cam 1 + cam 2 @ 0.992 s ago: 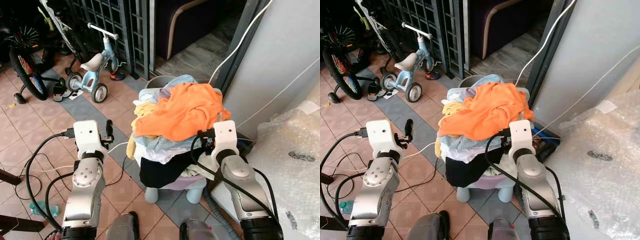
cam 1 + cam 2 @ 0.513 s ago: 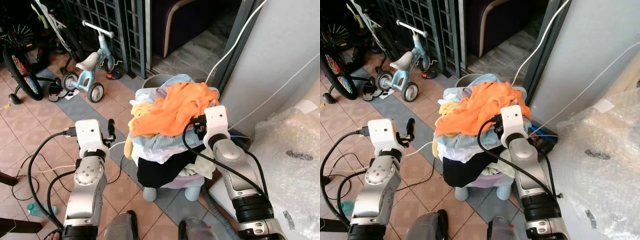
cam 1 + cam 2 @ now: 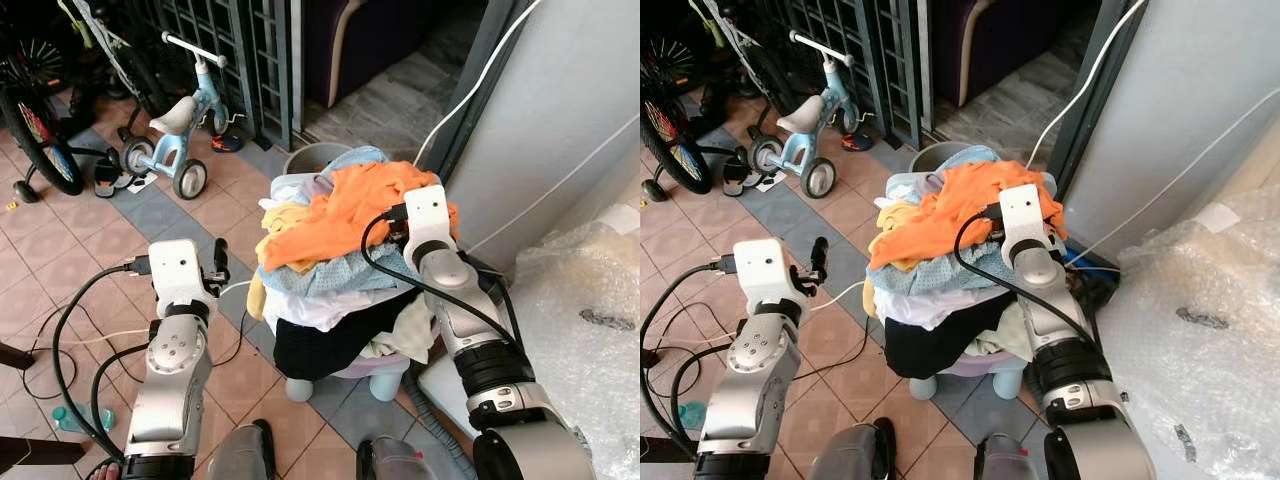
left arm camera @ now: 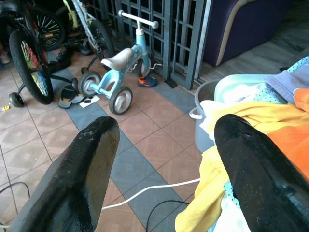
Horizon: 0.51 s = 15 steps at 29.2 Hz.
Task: Clothes washing
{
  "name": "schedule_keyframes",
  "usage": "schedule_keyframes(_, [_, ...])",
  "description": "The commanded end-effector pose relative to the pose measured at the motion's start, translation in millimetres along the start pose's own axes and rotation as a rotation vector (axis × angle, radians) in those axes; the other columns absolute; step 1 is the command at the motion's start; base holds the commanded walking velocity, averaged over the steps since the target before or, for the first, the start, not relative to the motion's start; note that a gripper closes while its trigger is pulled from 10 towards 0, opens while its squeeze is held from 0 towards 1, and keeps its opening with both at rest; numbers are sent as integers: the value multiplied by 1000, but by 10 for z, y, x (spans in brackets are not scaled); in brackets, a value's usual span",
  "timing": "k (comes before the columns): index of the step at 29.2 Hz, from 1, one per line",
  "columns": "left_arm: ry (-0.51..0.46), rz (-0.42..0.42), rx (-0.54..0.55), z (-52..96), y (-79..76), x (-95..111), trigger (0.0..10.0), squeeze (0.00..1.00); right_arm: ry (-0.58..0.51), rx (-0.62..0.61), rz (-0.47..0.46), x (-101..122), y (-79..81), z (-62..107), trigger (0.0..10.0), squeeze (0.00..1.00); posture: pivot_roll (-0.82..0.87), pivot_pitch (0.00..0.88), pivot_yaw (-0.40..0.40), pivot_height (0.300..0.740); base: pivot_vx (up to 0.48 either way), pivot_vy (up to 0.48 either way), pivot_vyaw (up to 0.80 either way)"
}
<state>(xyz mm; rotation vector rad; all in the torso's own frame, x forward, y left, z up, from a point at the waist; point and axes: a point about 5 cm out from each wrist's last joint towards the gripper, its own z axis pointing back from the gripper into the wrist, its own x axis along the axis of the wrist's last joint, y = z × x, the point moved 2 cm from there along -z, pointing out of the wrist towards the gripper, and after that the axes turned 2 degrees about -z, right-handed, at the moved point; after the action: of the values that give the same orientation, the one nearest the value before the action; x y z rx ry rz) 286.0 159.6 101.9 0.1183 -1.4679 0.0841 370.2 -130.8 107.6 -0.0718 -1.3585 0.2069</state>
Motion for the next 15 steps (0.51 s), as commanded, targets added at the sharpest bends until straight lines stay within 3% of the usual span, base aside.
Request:
schedule_keyframes(1, [2,-15,5,20,17,5,10000,0,5,12,-24,1,19,-19,0,0,22,154,2,740,0,0,0])
schedule_keyframes(15, [17,-14,-8,27,1,-12,10000,0,92,126,-42,-271,233,36,0,0,20,158,5,740,0,0,0])
